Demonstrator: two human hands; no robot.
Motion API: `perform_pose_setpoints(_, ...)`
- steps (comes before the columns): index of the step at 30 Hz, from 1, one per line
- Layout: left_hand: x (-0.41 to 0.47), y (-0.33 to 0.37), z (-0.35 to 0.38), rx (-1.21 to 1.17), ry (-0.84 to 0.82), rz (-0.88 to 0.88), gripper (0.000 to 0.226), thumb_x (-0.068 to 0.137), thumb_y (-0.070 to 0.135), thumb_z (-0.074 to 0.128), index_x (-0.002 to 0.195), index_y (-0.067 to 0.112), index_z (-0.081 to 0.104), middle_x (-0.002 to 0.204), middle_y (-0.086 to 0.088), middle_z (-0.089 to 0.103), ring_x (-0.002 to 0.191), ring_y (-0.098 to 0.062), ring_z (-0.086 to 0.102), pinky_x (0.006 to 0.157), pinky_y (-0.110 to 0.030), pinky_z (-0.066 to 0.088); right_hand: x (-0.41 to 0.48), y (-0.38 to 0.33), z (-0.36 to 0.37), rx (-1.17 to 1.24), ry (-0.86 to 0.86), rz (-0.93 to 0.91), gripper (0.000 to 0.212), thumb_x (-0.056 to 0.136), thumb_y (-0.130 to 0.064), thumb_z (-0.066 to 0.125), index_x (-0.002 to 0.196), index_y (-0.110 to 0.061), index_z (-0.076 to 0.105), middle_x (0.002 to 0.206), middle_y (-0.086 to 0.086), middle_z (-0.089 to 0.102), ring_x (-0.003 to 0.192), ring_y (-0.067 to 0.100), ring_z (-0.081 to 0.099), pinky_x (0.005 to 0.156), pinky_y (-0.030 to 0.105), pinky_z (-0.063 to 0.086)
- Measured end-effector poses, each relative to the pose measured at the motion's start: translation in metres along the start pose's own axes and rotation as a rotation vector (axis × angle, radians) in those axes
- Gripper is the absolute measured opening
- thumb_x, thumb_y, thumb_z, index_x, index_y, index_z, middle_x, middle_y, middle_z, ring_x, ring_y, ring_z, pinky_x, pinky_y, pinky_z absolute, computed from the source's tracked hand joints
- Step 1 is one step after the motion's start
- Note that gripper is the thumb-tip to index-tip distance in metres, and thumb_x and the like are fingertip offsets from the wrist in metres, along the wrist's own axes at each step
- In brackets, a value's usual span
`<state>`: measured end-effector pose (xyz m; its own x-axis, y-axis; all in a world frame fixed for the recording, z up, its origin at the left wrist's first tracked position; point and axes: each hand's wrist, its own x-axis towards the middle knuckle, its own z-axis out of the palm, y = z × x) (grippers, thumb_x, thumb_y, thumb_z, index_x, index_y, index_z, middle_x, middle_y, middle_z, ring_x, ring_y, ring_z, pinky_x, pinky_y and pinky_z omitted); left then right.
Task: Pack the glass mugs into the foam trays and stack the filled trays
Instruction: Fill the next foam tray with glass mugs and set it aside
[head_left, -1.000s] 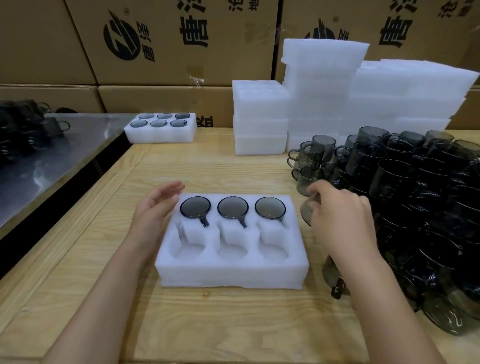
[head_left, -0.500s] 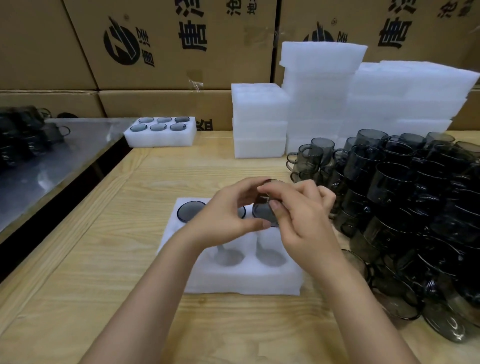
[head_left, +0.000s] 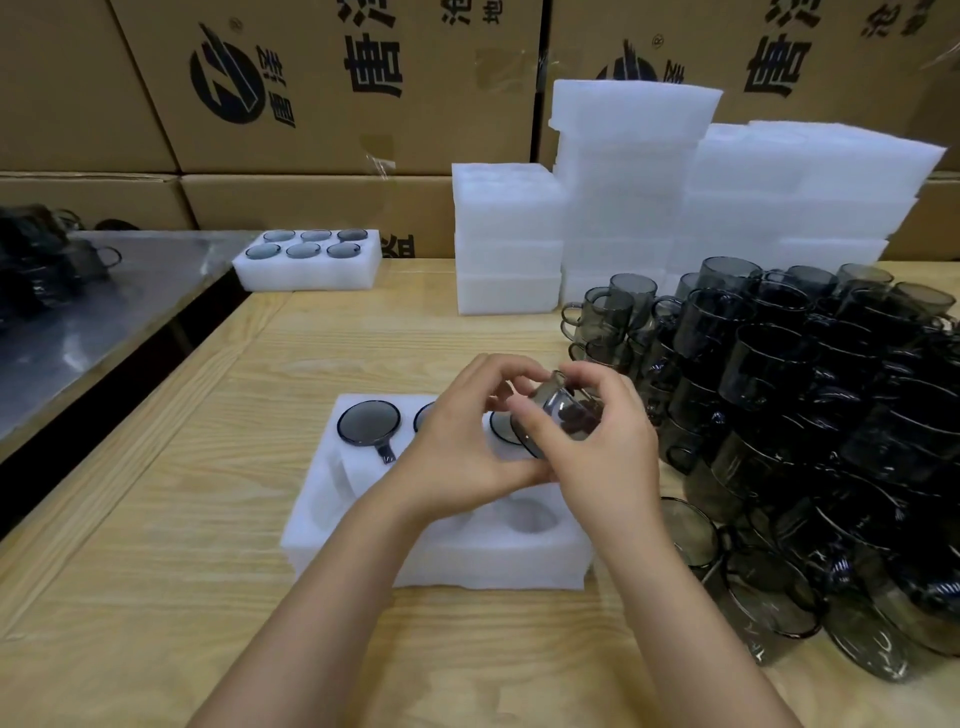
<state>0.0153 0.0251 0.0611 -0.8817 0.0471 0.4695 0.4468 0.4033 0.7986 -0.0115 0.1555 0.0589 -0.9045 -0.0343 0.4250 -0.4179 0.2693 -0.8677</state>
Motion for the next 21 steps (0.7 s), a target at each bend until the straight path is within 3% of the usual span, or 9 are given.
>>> perform_pose_setpoints(3,0.001,0.000,-0.014,-0.312,-0.028,-0.074,0.036,0.074,0.021,0.069,0.108,0.014,0.060,0.114,0.000,0.063,0.104,-0.020,0.062,0.085,-0.026,0.049,0.005,-0.002,-0.011,0.100,-0.061,-0.058,0.026,0.078,-0.032,0.074,0.099,-0.029,0.061,0.109,-0.006,0.056,0.099,0.000,0.055,0.084,0.010,0.041)
perform_pose_setpoints(6,0.004,-0.003,-0.021,-0.554,0.055,-0.255,0.034,0.083,0.021,0.055,0.116,0.018,0.059,0.127,-0.004,0.060,0.111,-0.020,0.062,0.094,-0.034,0.051,0.006,-0.007,-0.018,0.249,-0.311,-0.048,0.027,0.073,-0.027,0.068,0.100,-0.027,0.063,0.109,0.001,0.061,0.097,0.007,0.061,0.087,0.020,0.047)
perform_pose_setpoints(8,0.005,-0.003,-0.021,-0.535,0.031,-0.310,0.032,0.085,0.024,0.052,0.114,0.017,0.063,0.119,-0.006,0.065,0.110,-0.022,0.063,0.094,-0.034,0.051,0.004,-0.007,-0.018,0.222,-0.454,-0.045,0.035,0.074,-0.024,0.070,0.107,-0.026,0.061,0.114,0.003,0.061,0.102,0.010,0.061,0.091,0.023,0.046)
perform_pose_setpoints(12,0.004,-0.003,-0.017,-0.436,0.057,-0.315,0.020,0.096,0.011,0.049,0.106,0.015,0.066,0.100,-0.004,0.072,0.101,-0.018,0.067,0.086,-0.026,0.053,0.004,-0.001,-0.020,0.036,-0.605,-0.050,0.057,0.075,-0.021,0.077,0.122,-0.037,0.050,0.121,-0.007,0.057,0.111,-0.001,0.053,0.096,0.016,0.041)
perform_pose_setpoints(15,0.004,-0.002,-0.016,-0.407,0.057,-0.305,0.026,0.099,0.007,0.042,0.106,0.015,0.065,0.102,-0.007,0.071,0.096,-0.018,0.069,0.085,-0.027,0.053,0.006,0.003,-0.027,-0.039,-0.669,-0.076,0.055,0.074,-0.027,0.077,0.118,-0.046,0.049,0.116,-0.012,0.055,0.106,-0.007,0.051,0.089,0.005,0.037)
perform_pose_setpoints(21,0.003,-0.005,-0.014,-0.392,0.057,-0.326,0.023,0.097,0.001,0.045,0.105,0.010,0.064,0.103,-0.012,0.069,0.084,-0.018,0.069,0.078,-0.021,0.053,0.004,0.008,-0.025,-0.159,-0.767,-0.125,0.052,0.076,-0.032,0.076,0.121,-0.034,0.051,0.114,-0.025,0.048,0.109,-0.006,0.048,0.094,0.012,0.038)
